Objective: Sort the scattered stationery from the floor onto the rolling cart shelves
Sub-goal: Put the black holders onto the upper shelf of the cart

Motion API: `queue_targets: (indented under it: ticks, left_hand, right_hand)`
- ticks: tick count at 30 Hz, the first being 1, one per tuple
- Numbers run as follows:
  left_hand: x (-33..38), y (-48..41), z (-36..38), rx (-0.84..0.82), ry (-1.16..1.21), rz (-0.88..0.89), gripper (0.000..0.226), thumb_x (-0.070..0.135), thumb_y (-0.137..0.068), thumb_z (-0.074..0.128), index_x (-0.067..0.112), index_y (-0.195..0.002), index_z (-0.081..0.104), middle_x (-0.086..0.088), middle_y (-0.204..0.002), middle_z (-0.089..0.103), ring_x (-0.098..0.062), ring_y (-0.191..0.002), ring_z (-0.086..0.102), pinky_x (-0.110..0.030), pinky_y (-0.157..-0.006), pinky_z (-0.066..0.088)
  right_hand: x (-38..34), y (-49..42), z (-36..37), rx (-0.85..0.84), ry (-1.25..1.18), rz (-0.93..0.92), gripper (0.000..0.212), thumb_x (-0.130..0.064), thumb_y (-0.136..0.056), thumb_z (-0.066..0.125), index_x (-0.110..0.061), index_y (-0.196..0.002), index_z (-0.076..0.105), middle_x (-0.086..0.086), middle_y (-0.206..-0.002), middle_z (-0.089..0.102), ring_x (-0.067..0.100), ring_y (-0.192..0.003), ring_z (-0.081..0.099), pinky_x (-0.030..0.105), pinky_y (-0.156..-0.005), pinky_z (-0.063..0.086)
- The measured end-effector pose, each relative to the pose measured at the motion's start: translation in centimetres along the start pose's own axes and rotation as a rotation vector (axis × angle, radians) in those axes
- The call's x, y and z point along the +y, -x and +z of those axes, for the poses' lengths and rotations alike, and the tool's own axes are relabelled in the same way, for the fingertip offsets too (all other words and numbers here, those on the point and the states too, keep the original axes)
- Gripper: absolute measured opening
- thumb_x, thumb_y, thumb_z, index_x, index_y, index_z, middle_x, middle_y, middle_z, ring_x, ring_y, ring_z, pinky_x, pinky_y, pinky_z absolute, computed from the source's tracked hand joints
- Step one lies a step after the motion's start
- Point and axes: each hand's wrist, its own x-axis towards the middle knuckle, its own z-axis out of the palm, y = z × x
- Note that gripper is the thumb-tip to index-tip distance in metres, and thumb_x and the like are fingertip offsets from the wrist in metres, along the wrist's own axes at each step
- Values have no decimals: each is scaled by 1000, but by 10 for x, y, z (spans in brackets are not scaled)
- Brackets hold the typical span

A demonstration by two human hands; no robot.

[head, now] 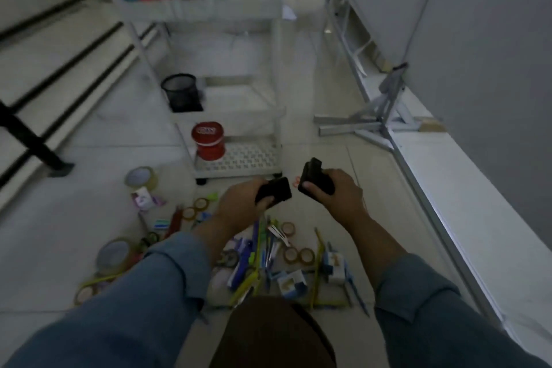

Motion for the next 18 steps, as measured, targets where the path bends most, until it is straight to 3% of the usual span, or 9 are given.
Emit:
queue_targets:
  ticks: [4, 6, 9, 13, 18]
  left_hand:
    - [-14, 1, -62, 227, 122, -100, 23, 22, -95, 49, 5, -111, 51, -17, -96, 60, -30, -83, 57, -30, -63, 35]
    - [-18, -3, -90, 311, 103, -129, 24, 21, -97, 46, 5, -113, 50, -17, -100, 61, -32, -86, 58, -33, -64, 40]
    - [-19, -15, -126, 431, 109, -145, 23, 21, -97, 44, 6, -114, 50, -17, -100, 62, -31, -84, 59, -34, -66, 44]
    - [-18, -41, -166, 549, 163, -109, 26, 19, -97, 43, 5, -117, 50, -18, -104, 63, -34, -90, 61, -41, -73, 50]
    - [-19, -86, -207, 759, 243, -92, 25, 20, -97, 44, 5, -115, 51, -14, -99, 63, -29, -88, 59, -29, -66, 39]
  right_hand:
    - [-67, -21, -15, 44, -78, -165, 53, -77, -75, 43, -26, -86, 51, 0, -78, 47, 19, -73, 48, 32, -67, 38]
    - [-98, -28, -27, 61, -91, -223, 57, -69, -77, 49, -20, -104, 60, 3, -92, 56, 21, -87, 54, 42, -79, 46]
    - [-136, -43, -48, 84, -59, -306, 55, -54, -81, 61, -17, -121, 56, 3, -108, 55, 24, -106, 51, 52, -96, 39]
    - [-176, -69, -68, 112, -29, -398, 58, -43, -82, 66, -14, -130, 50, 6, -125, 50, 25, -118, 43, 48, -103, 34]
    - [-225, -117, -78, 168, -61, -494, 60, -41, -84, 65, -12, -133, 48, 7, -124, 48, 24, -119, 39, 40, -101, 37]
